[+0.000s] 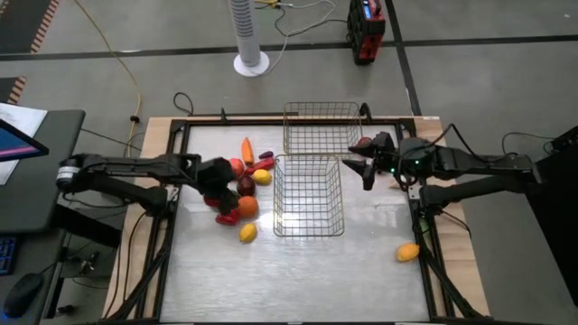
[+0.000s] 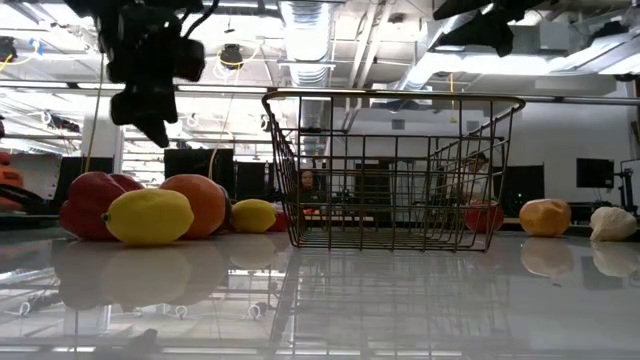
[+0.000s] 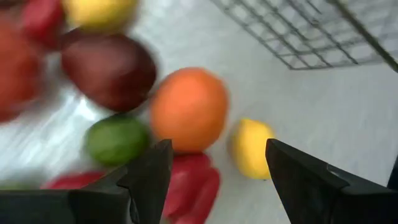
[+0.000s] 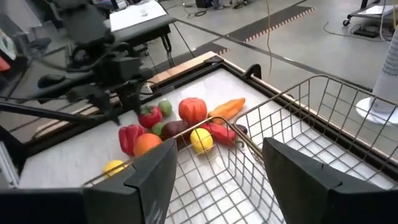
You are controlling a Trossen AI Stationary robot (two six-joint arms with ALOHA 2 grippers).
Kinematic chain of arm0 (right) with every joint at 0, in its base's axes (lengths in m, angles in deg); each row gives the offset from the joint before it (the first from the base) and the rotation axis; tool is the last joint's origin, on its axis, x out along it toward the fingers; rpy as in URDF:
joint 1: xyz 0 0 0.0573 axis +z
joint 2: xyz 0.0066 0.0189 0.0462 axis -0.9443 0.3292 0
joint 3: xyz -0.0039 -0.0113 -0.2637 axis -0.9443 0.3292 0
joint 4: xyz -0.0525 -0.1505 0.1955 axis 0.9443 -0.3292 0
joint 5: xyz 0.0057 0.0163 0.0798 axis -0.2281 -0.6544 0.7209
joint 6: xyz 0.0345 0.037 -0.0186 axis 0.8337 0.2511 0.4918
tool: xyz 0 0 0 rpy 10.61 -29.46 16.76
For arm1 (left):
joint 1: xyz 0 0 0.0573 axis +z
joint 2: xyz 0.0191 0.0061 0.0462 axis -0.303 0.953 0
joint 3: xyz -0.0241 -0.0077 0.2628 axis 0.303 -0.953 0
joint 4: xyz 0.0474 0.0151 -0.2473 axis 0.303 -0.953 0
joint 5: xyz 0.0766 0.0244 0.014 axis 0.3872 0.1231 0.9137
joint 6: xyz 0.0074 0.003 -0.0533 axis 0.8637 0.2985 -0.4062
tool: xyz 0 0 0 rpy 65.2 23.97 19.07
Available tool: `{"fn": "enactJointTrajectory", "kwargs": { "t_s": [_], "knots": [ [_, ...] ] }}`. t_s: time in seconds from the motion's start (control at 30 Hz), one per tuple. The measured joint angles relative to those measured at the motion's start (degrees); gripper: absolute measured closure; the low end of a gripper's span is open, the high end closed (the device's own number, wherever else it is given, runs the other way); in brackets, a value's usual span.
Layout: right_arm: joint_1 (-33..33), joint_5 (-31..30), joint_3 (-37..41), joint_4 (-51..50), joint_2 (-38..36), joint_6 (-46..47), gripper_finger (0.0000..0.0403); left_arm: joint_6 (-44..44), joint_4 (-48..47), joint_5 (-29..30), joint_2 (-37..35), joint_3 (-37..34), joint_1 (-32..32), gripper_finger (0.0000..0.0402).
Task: Sort produce into baskets
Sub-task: Put the orange into the bottom wire basket
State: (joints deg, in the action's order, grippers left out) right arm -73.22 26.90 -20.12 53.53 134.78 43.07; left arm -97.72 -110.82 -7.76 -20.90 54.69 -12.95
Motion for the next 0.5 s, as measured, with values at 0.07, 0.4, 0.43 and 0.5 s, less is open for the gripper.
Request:
{"fn": "enactJointTrajectory", "kwargs": {
  "t_s": [0.07, 0.4, 0.43, 0.5],
  "knots": [
    [0.0, 0.0, 0.0, 0.1, -0.1, -0.1, 0.0137, 3.6, -0.1, 3.1, 3.0, 2.8, -3.0, 0.0155],
    [0.0, 0.0, 0.0, 0.1, -0.5, -0.1, 0.0137, 17.7, -1.1, 13.8, 15.4, 12.4, -7.7, 0.0152],
    [0.0, 0.0, 0.0, 0.1, -0.4, -0.1, 0.0137, 18.7, -1.0, 13.0, 16.6, 12.6, -7.5, 0.0148],
    [0.0, 0.0, 0.0, 0.0, -0.4, -0.1, 0.0137, 19.6, -0.9, 12.4, 18.8, 12.7, -7.2, 0.0138]
  ]
}}
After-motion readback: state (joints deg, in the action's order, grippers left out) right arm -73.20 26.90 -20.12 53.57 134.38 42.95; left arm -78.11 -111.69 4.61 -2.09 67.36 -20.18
